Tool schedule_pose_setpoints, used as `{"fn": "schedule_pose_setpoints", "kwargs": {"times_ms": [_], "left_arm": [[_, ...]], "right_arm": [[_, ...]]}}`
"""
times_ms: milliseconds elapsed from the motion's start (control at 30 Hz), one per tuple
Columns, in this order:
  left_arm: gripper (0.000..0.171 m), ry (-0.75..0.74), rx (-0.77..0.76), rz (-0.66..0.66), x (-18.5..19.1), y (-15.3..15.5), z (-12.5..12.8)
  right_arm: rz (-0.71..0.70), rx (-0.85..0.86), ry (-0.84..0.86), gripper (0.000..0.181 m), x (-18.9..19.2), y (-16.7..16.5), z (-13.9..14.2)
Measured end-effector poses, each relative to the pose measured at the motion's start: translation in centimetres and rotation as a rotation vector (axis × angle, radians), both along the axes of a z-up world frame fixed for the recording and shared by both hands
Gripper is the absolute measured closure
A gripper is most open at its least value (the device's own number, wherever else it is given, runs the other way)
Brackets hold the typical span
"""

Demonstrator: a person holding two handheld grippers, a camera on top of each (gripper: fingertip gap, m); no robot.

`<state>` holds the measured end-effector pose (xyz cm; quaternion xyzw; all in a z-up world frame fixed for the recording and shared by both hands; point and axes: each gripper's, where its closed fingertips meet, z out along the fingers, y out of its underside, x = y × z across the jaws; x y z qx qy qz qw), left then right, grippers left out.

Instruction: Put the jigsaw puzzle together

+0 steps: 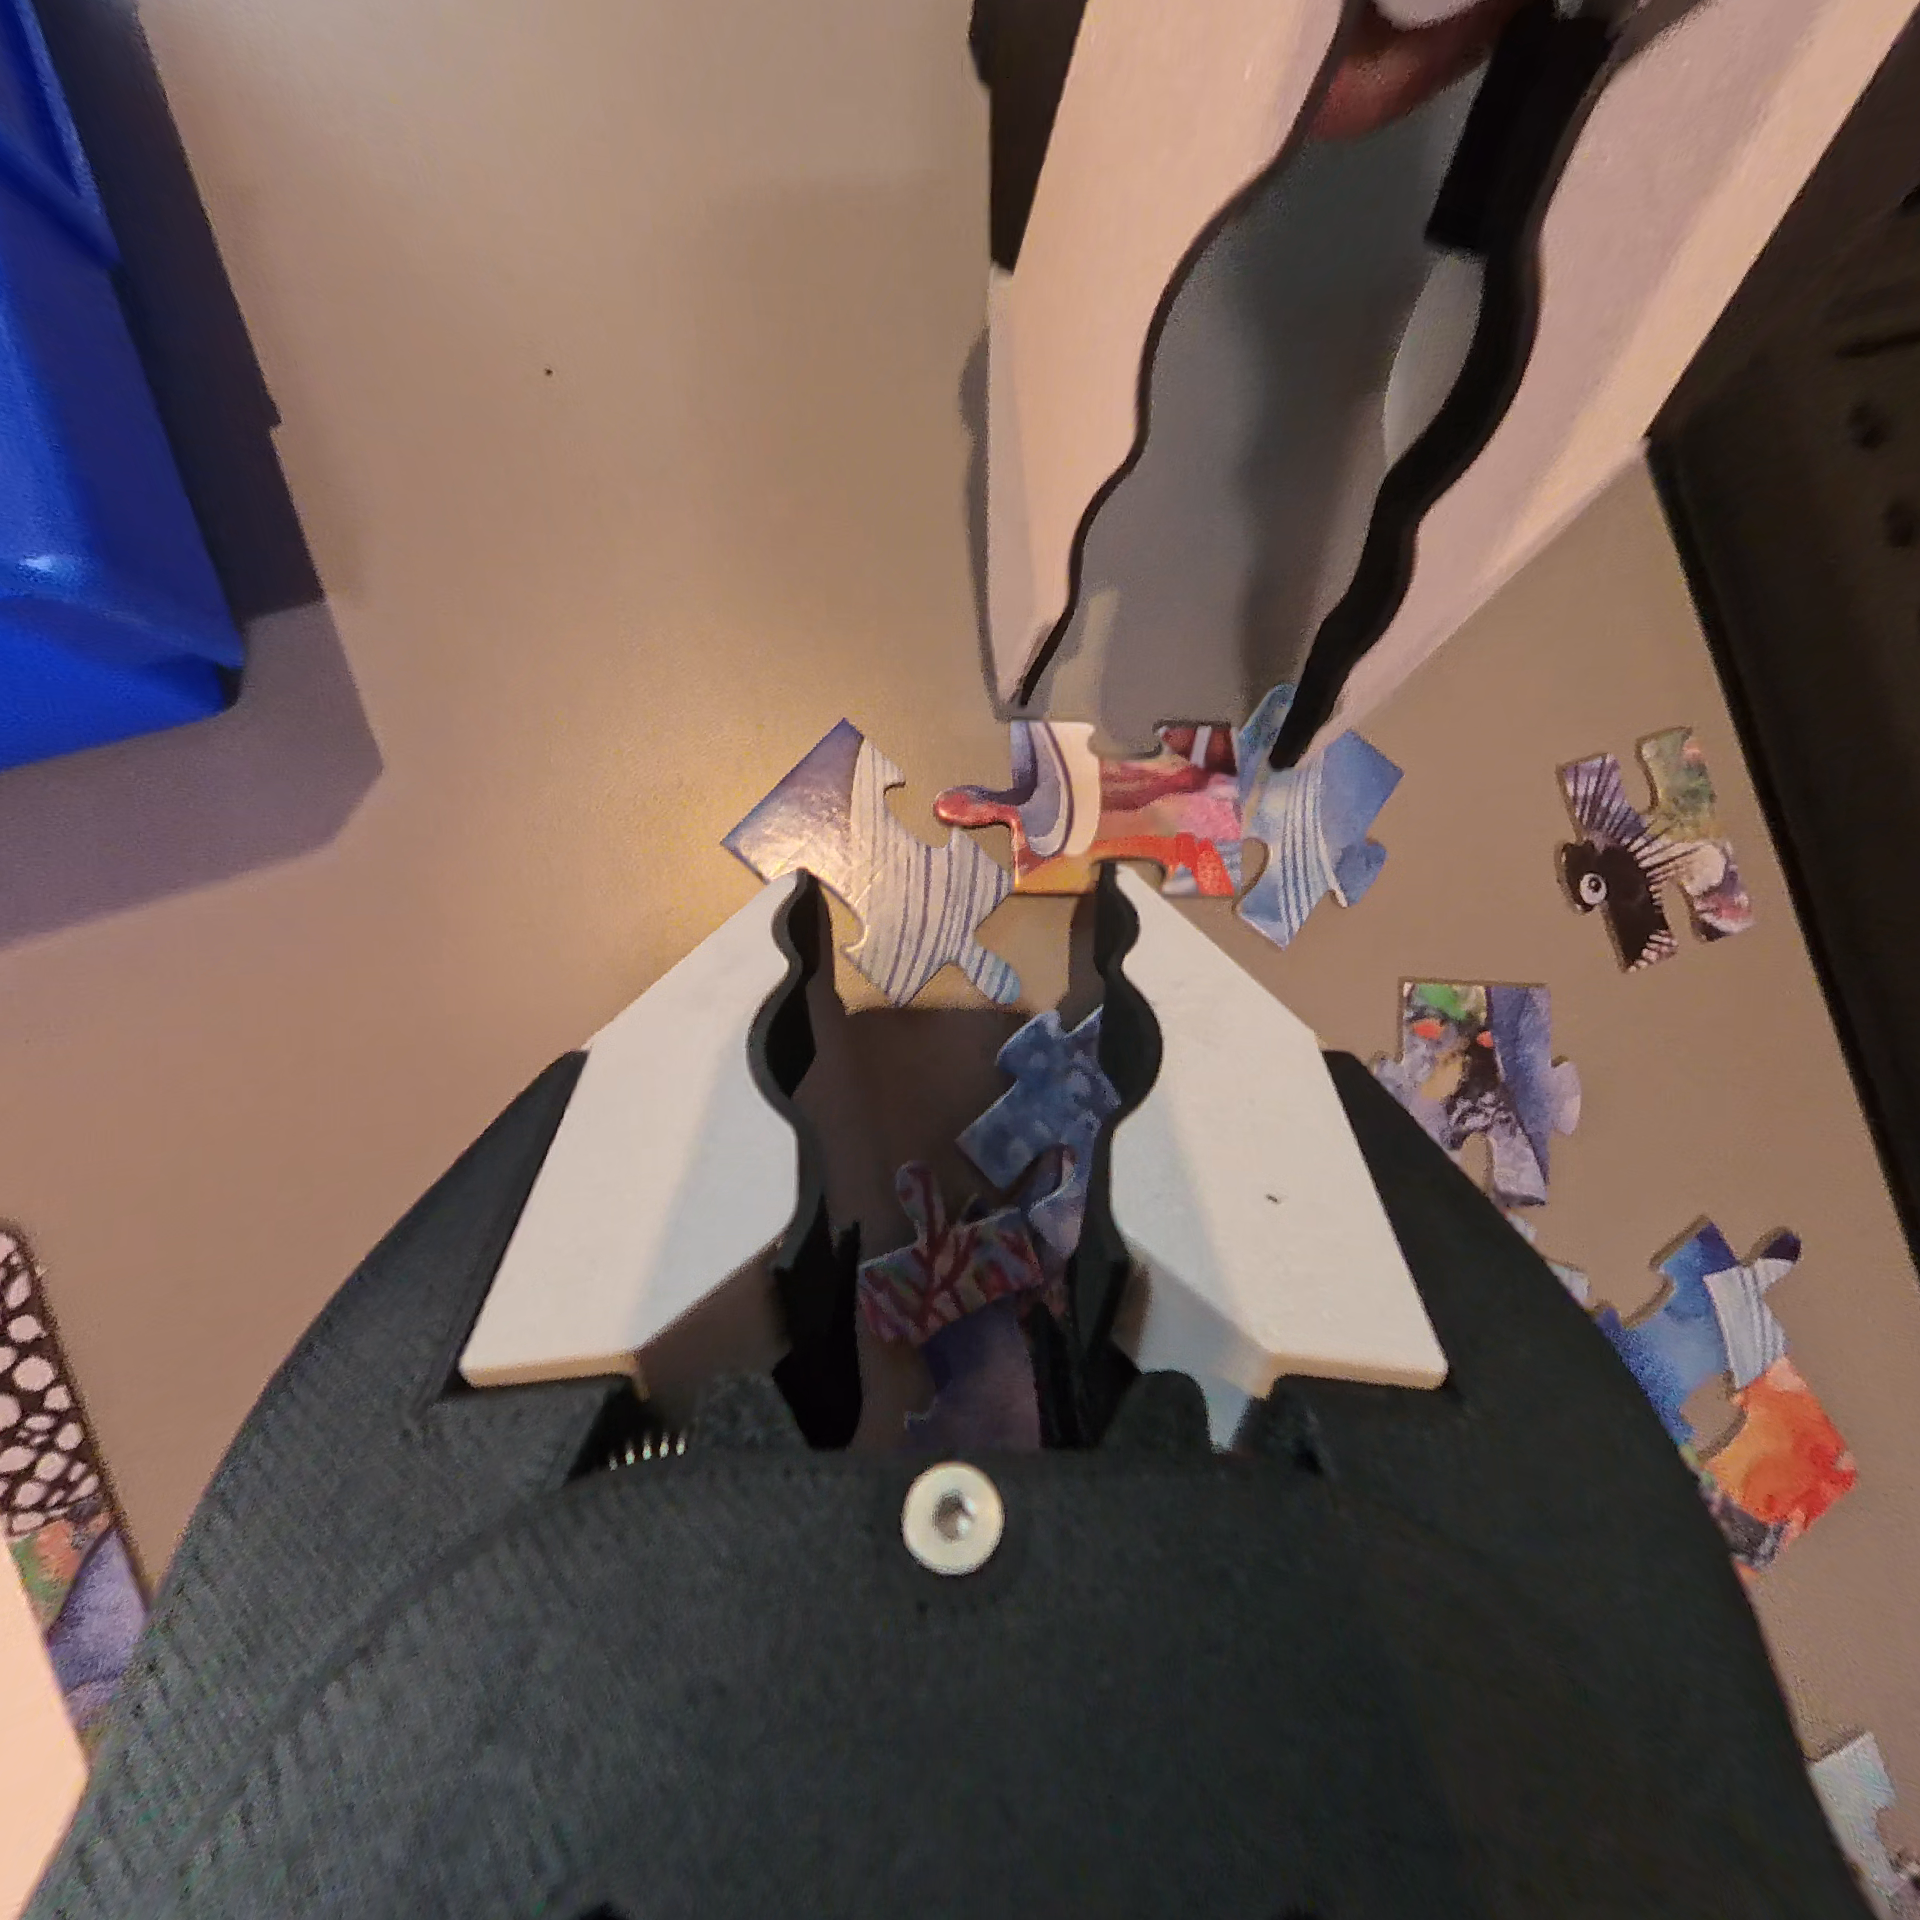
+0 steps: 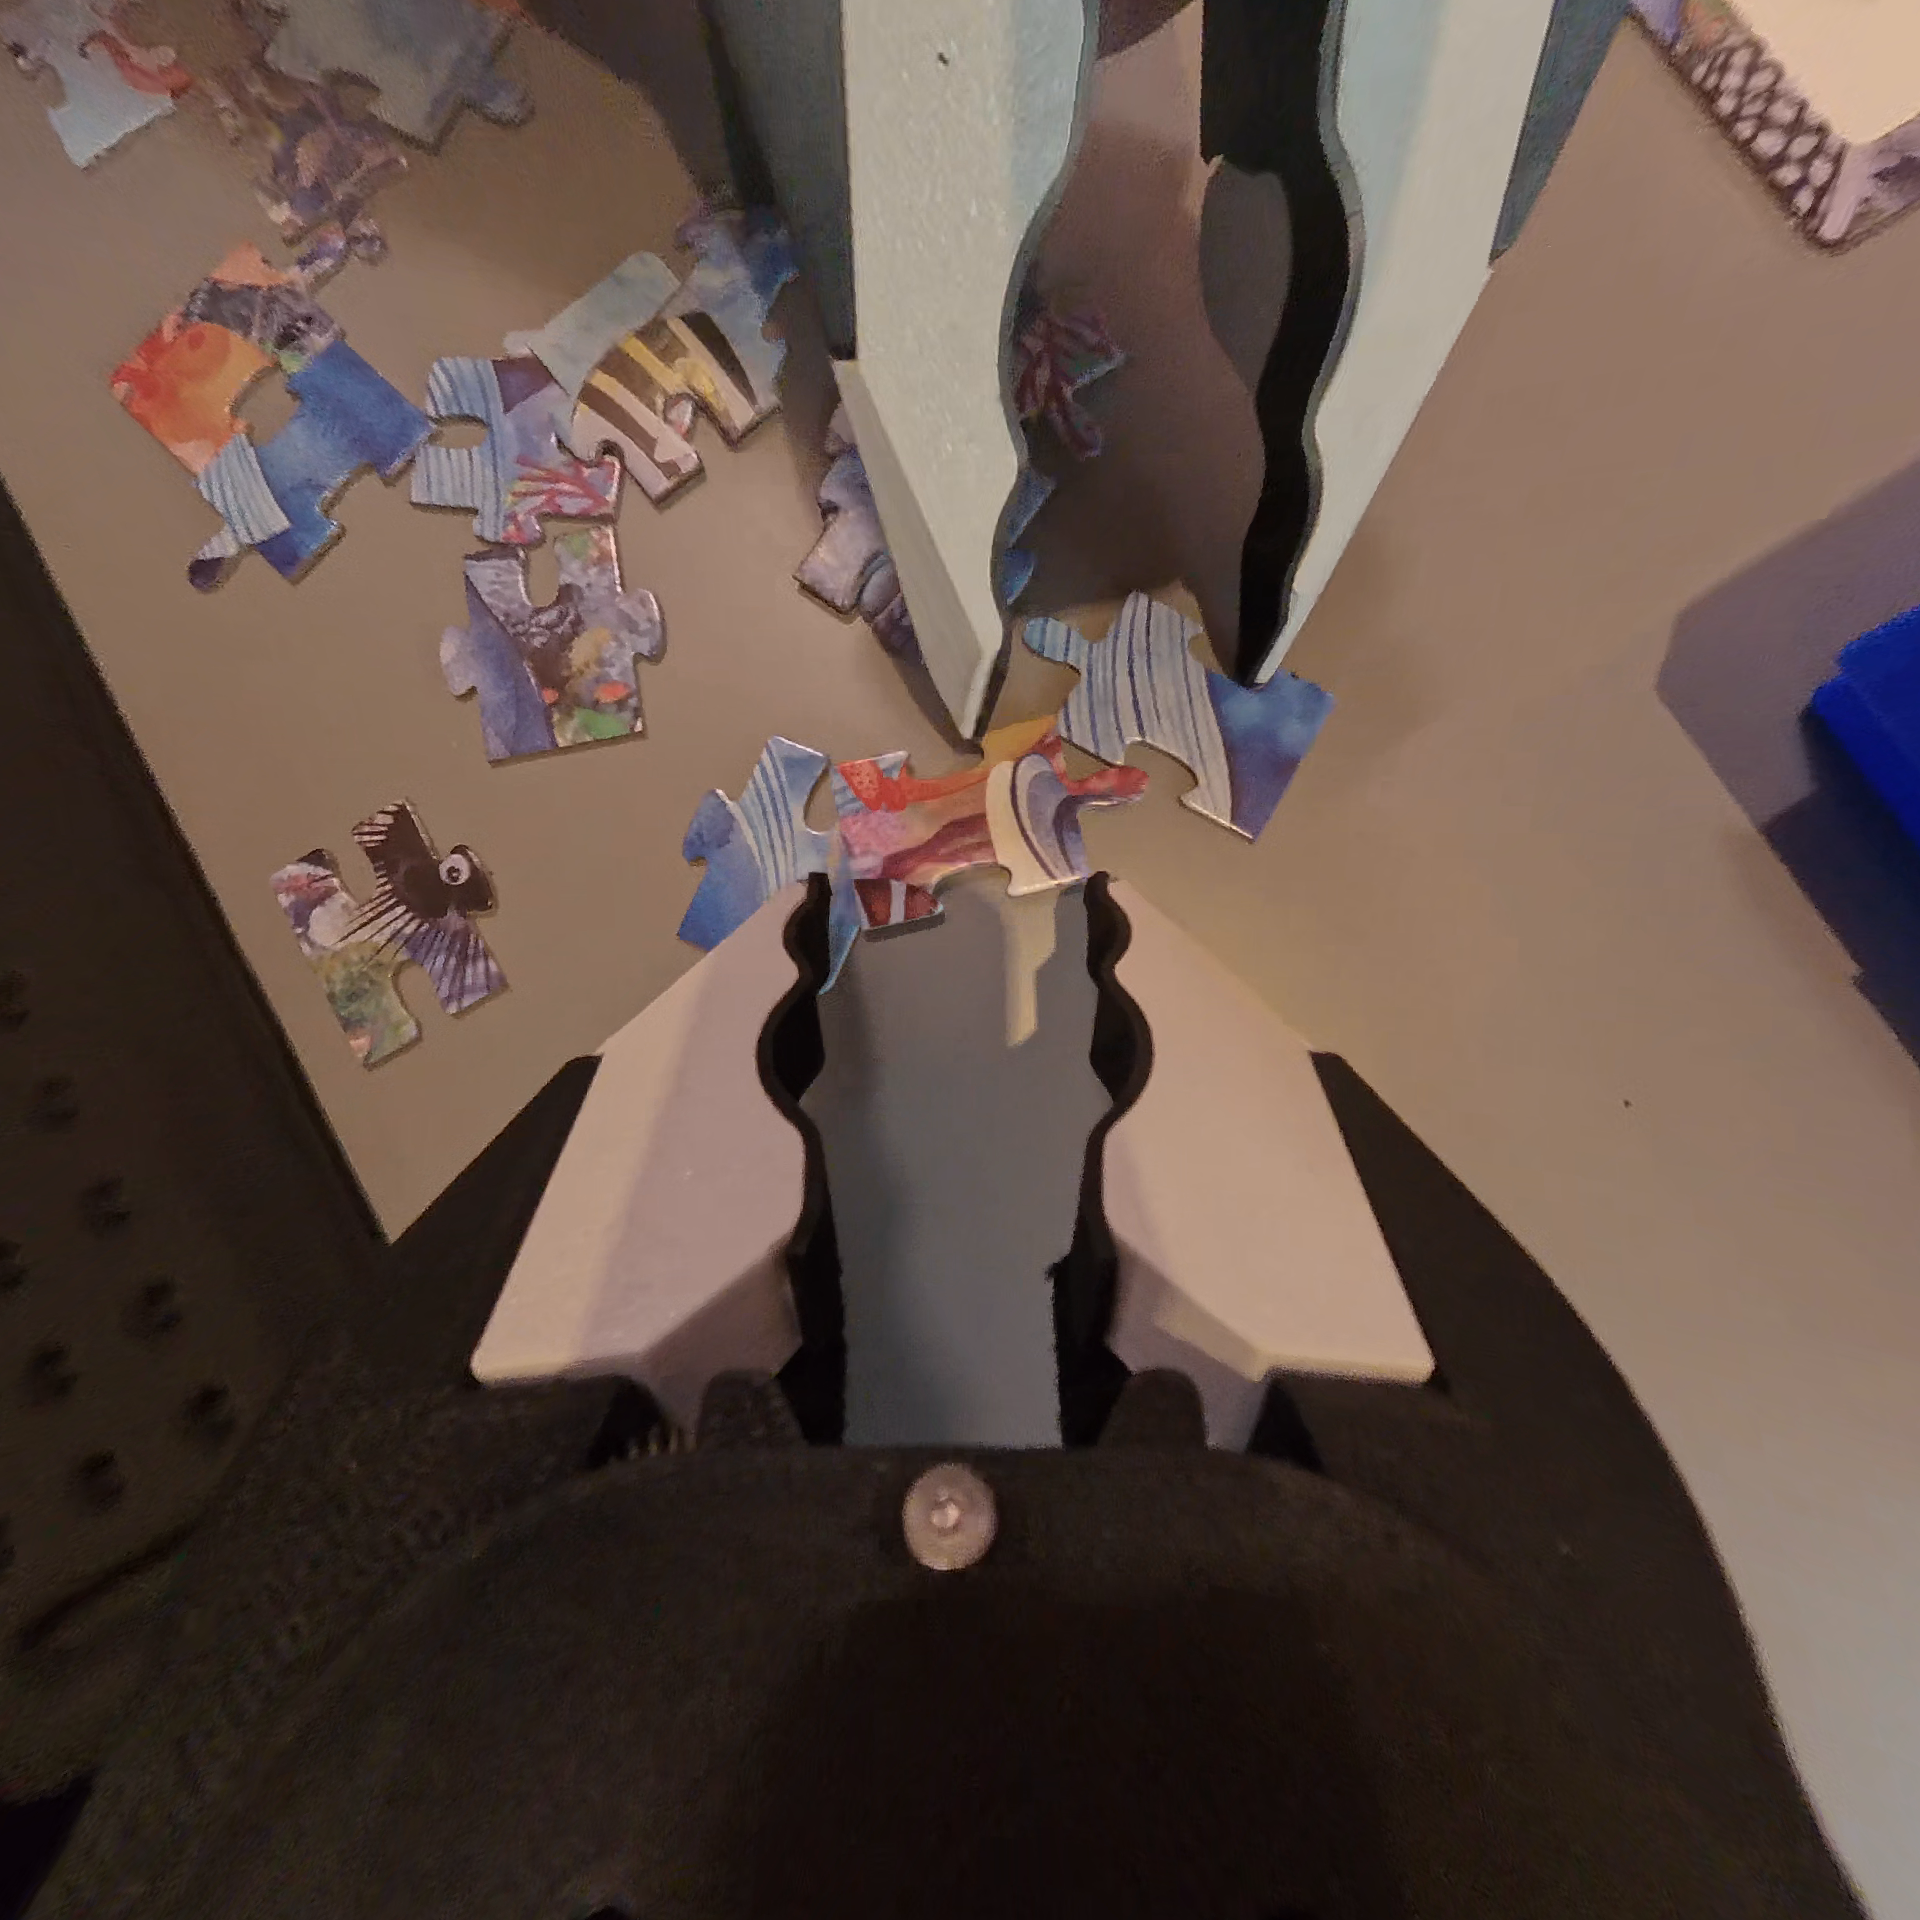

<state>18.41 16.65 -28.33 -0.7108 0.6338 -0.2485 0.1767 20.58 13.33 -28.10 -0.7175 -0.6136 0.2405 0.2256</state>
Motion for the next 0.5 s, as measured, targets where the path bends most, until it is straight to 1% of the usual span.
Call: {"fn": "schedule_pose_setpoints", "kwargs": {"times_ms": [100, 133, 200, 267, 333, 400, 433, 467, 500], "left_arm": [[0.121, 0.001, 0.005, 0.002, -0.9, 0.1, 0.3], [0.124, 0.005, 0.018, 0.009, -1.2, 0.3, 0.3], [0.124, 0.019, 0.036, 0.025, -1.7, 0.6, 0.1], [0.127, 0.028, 0.066, 0.026, -1.8, 1.0, -0.3], [0.13, 0.049, 0.089, 0.027, -1.8, 1.4, -0.3], [0.127, 0.069, 0.13, 0.021, -1.8, 2.0, -0.3], [0.13, 0.078, 0.154, 0.025, -1.8, 2.5, -0.3], [0.129, 0.085, 0.168, 0.021, -1.8, 2.8, -0.3], [0.129, 0.092, 0.173, 0.017, -1.8, 3.1, -0.3]], "right_arm": [[0.023, -0.011, 0.064, 0.139, -0.1, -0.9, 1.1], [0.047, -0.017, 0.071, 0.139, -0.3, -1.5, 1.2], [0.076, -0.009, 0.049, 0.144, -0.6, -2.1, 0.8], [0.085, -0.009, 0.007, 0.151, -0.6, -2.1, 0.0], [0.094, -0.016, 0.007, 0.165, -0.4, -2.1, -0.1], [0.081, -0.013, -0.006, 0.174, 0.2, -1.8, -0.3], [0.066, -0.006, -0.02, 0.175, 0.7, -1.4, -0.5], [0.05, -0.002, -0.029, 0.18, 1.0, -1.0, -0.6], [0.038, 0.003, -0.033, 0.181, 1.4, -0.7, -0.6]]}}
